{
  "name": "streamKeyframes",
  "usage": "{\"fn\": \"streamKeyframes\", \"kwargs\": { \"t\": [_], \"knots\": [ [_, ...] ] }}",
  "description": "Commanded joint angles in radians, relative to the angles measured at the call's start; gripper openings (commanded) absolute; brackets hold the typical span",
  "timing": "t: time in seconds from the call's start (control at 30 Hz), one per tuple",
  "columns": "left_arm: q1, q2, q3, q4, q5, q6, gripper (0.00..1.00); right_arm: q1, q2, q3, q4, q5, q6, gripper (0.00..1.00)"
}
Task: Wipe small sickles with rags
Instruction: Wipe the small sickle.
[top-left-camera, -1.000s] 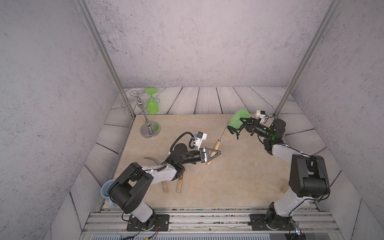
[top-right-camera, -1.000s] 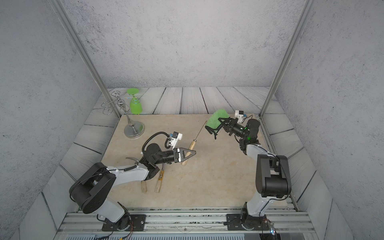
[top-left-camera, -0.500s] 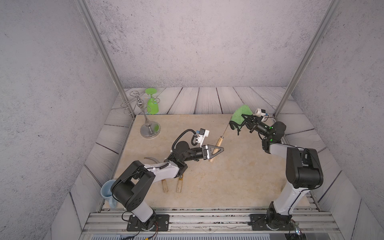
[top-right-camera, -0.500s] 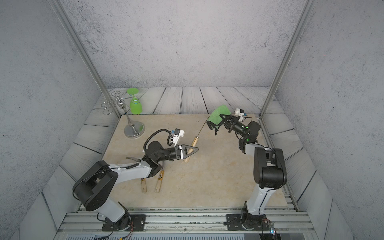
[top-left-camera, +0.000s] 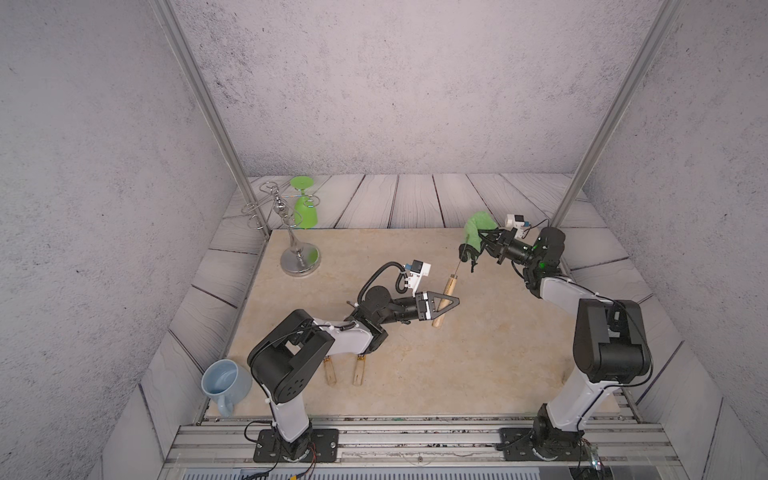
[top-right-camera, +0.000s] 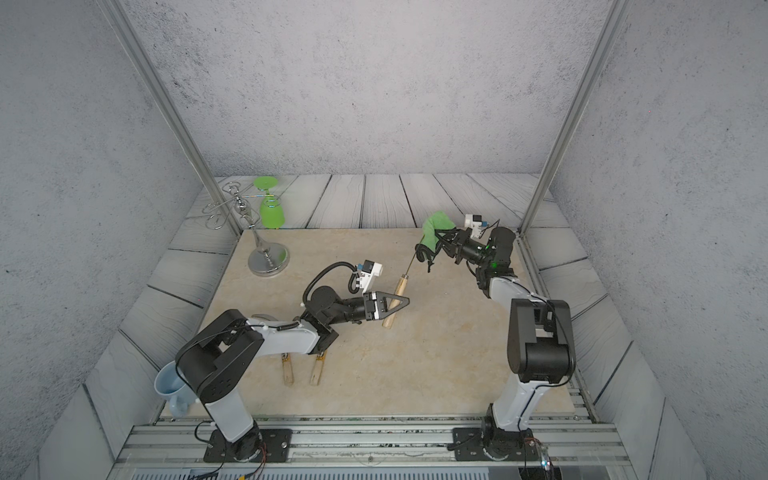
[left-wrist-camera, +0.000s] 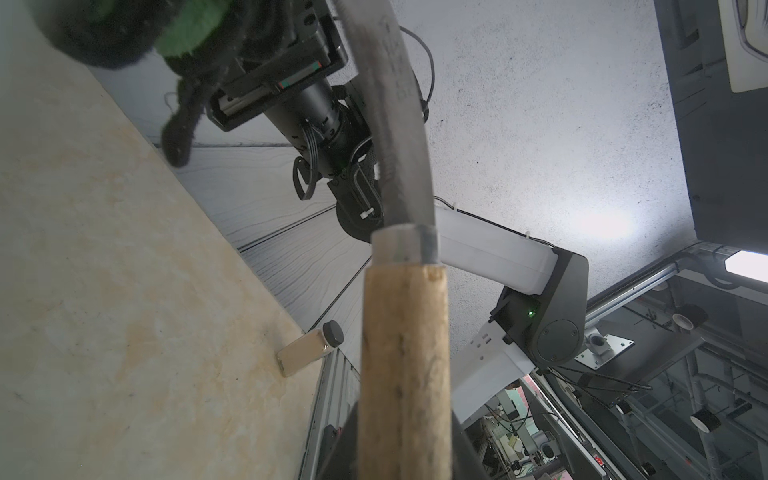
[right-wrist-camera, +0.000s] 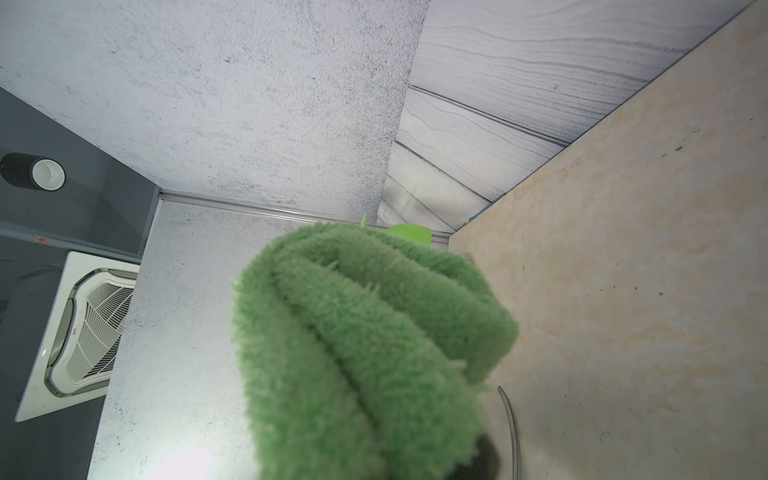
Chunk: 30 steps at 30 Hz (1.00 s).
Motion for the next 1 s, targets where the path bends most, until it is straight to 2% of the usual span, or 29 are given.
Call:
{"fn": "streamKeyframes", "kwargs": {
  "t": [0.0, 0.3, 0.67, 0.97],
  "knots": [
    [-0.012, 0.011, 0.041, 0.050, 0.030, -0.017, 0.00, 0.040, -0.093, 0.023, -0.102, -0.051, -0.116, 0.15],
    [-0.007, 0.034, 0.053, -0.041, 0.022, 0.035, 0.00, 0.080, -0.236, -0.007, -0.330, -0.020, -0.326, 0.15],
    [0.000, 0.068, 0.075, -0.145, 0.019, 0.099, 0.00, 0.156, -0.359, 0.034, -0.589, -0.004, -0.510, 0.16],
    [0.074, 0.089, 0.118, -0.159, 0.028, 0.094, 0.00, 0.218, -0.442, 0.031, -0.845, 0.052, -0.685, 0.16]
  ]
}}
